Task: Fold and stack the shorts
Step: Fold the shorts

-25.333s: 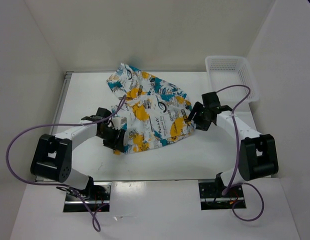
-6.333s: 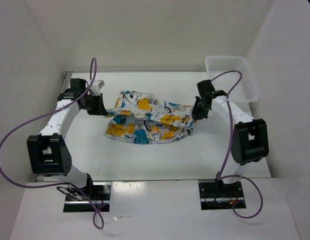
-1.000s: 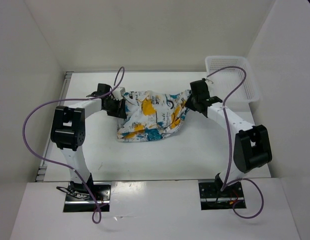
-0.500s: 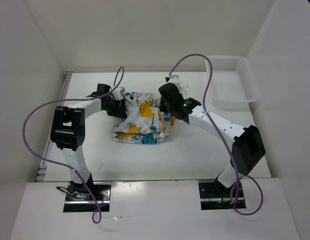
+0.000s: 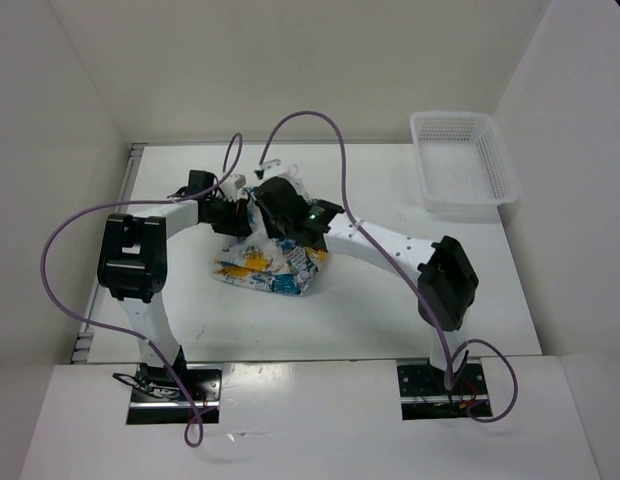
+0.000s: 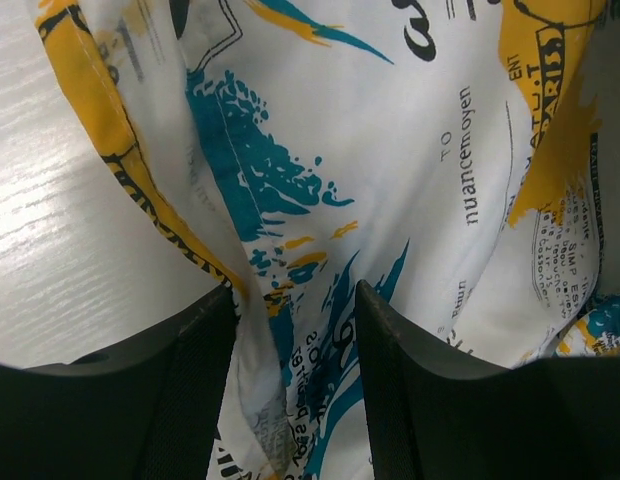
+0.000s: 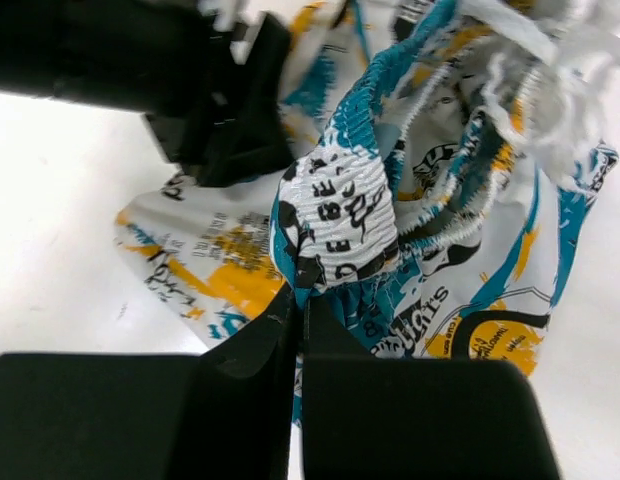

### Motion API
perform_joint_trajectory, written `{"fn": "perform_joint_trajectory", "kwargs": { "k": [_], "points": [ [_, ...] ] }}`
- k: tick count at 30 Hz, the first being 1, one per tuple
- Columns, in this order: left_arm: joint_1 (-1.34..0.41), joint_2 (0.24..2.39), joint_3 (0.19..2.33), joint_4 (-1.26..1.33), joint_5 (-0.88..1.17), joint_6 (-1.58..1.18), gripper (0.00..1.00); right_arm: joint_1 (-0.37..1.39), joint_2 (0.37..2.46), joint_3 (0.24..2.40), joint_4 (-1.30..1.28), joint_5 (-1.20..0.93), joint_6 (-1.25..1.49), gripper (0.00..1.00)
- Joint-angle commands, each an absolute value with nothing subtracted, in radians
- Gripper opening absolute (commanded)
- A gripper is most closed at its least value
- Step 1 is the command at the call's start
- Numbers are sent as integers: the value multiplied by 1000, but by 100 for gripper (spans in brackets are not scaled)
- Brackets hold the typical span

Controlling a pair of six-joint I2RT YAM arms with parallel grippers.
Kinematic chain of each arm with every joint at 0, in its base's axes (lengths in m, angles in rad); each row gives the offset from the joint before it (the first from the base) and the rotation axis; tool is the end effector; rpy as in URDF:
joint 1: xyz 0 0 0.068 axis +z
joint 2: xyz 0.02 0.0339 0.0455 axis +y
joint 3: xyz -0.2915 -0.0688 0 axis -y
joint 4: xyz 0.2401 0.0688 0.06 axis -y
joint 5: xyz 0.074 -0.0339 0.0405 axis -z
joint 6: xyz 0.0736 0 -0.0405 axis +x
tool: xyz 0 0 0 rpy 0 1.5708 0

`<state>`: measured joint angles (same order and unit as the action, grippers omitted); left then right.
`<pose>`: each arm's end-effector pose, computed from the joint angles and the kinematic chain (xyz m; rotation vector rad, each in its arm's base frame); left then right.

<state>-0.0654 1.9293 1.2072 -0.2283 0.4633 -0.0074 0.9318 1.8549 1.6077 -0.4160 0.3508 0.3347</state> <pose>0.4204 -0.0605 0.1590 0.2587 2.4675 -0.6120 0.2958 0.3557 0.3046 -0.4648 2.1560 0.3203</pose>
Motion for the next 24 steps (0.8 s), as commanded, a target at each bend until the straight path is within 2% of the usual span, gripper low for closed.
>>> {"fn": "perform_joint_trajectory", "kwargs": {
  "k": [1,18,20,21,22,24],
  "points": [
    [-49,1924,1160,-273,463,0,58,969,1904,1709,-414,318,269,0],
    [12,1882,1210,-325,472,0,58,989,2143,1965,-466,239,258,0],
    [32,1872,1210,-350,472,0,58,989,2152,2014,-488,250,246,13],
    [32,1861,1222,-363,450,0,58,989,2152,2025,-497,250,245,25],
    [44,1861,1232,-374,439,0,58,989,2152,2025,-497,250,233,53],
    [75,1832,1261,-388,439,0,58,989,2120,2025,-497,238,233,71]
  ]
}}
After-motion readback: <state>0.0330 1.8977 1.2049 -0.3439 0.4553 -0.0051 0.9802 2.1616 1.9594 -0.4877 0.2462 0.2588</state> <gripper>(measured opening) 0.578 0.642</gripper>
